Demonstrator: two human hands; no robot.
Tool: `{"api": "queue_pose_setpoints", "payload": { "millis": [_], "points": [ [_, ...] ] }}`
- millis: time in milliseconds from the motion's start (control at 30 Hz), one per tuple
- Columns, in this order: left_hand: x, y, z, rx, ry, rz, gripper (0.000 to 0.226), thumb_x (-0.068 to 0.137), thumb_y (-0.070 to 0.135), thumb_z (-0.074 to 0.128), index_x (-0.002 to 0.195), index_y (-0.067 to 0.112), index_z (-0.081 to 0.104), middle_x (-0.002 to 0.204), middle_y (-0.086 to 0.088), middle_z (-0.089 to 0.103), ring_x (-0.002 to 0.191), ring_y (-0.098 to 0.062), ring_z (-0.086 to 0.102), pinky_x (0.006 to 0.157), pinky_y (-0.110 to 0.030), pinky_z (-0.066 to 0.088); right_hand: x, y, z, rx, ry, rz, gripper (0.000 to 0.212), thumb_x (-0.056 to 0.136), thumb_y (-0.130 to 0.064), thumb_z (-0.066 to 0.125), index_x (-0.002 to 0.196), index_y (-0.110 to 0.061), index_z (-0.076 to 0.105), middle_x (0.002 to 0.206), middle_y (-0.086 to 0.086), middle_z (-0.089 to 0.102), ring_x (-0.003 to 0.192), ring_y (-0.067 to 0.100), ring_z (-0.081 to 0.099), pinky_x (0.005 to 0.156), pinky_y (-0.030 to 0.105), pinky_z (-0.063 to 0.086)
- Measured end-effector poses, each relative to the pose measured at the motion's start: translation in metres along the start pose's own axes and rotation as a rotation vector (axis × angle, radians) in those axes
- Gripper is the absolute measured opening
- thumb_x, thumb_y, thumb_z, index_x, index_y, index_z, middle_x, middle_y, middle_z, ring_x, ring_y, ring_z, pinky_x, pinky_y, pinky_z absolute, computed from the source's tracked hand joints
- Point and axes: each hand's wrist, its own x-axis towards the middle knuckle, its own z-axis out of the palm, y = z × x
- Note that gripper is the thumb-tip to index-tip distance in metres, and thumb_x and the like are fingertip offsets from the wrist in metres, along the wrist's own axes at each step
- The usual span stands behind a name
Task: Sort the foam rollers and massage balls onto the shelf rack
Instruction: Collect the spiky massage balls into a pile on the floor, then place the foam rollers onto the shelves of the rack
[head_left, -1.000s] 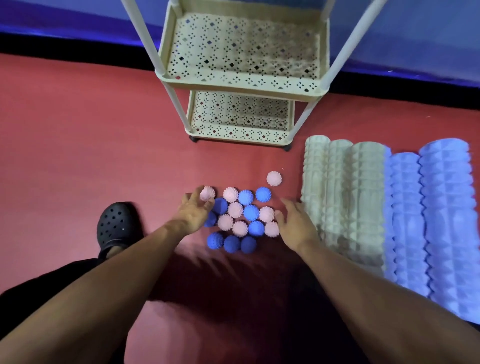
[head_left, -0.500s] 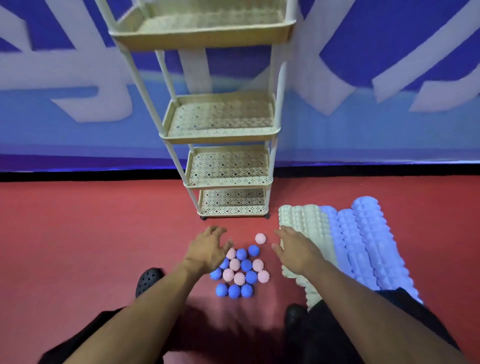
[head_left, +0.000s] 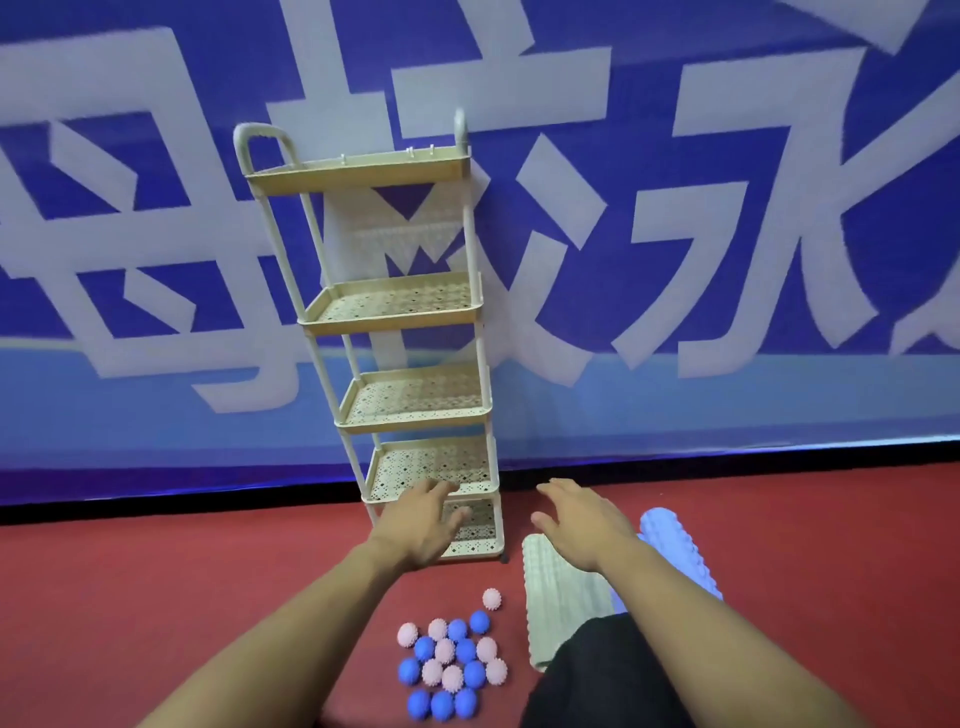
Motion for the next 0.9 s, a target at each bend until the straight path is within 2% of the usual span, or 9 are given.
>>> {"api": "queue_pose_setpoints", "payload": {
  "millis": [233,433,533,600,700,900],
  "points": [
    [-0.003,0.089,0.012,-0.001,0.006,0.137,0.055,0.1,0.055,0.042,0.147,0.027,0.044,0.147,-0.002,0.046,0.134,-0.024,0.047,0.109,-0.037,0.039,-0.048,0.059,-0.019,0.008,0.054,0.081,0.057,0.103,-0.049,0.039,0.155,-0.025,0.033,0.16,-0.004,0.032,0.141,0.024,0.041,0.113,0.039,0.036],
    [0.023,0.139,0.058,-0.052,-0.067,0.221,0.057,0.099,0.056,0.042,0.146,0.025,0.045,0.148,-0.001,0.046,0.133,-0.022,0.049,0.111,-0.037,0.038,-0.068,0.136,0.003,0.062,0.028,0.221,0.055,0.102,-0.049,0.041,0.151,-0.025,0.04,0.158,-0.006,0.036,0.138,0.022,0.044,0.109,0.036,0.038],
    [0.047,0.155,0.09,-0.053,-0.142,0.234,0.068,0.092,0.068,0.033,0.147,0.028,0.043,0.147,-0.001,0.046,0.132,-0.023,0.049,0.112,-0.04,0.038,-0.069,0.177,0.023,0.092,-0.017,0.313,0.048,0.101,-0.047,0.043,0.144,-0.025,0.046,0.154,-0.003,0.04,0.132,0.027,0.048,0.105,0.04,0.042],
    [0.071,0.16,0.115,-0.04,-0.187,0.249,0.08,0.084,0.075,0.024,0.146,0.029,0.042,0.147,0.001,0.046,0.133,-0.023,0.049,0.11,-0.044,0.039,-0.063,0.204,0.041,0.109,-0.061,0.356,0.05,0.102,-0.046,0.042,0.148,-0.025,0.041,0.155,-0.002,0.04,0.135,0.027,0.047,0.107,0.04,0.04],
    [0.114,0.166,0.15,-0.014,-0.24,0.261,0.069,0.091,0.068,0.031,0.146,0.028,0.042,0.146,0.001,0.046,0.133,-0.024,0.048,0.11,-0.044,0.039,-0.046,0.241,0.076,0.121,-0.121,0.405,0.058,0.103,-0.048,0.04,0.155,-0.025,0.03,0.161,-0.004,0.032,0.141,0.025,0.041,0.112,0.039,0.036],
    [0.19,0.151,0.221,-0.109,-0.315,0.258,0.057,0.097,0.057,0.041,0.145,0.026,0.045,0.143,-0.002,0.049,0.134,-0.022,0.047,0.113,-0.04,0.035,0.002,0.305,0.156,0.187,-0.22,0.547,0.07,0.099,-0.056,0.047,0.157,-0.024,0.025,0.16,0.003,0.032,0.142,0.028,0.041,0.112,0.041,0.038]
  ]
}}
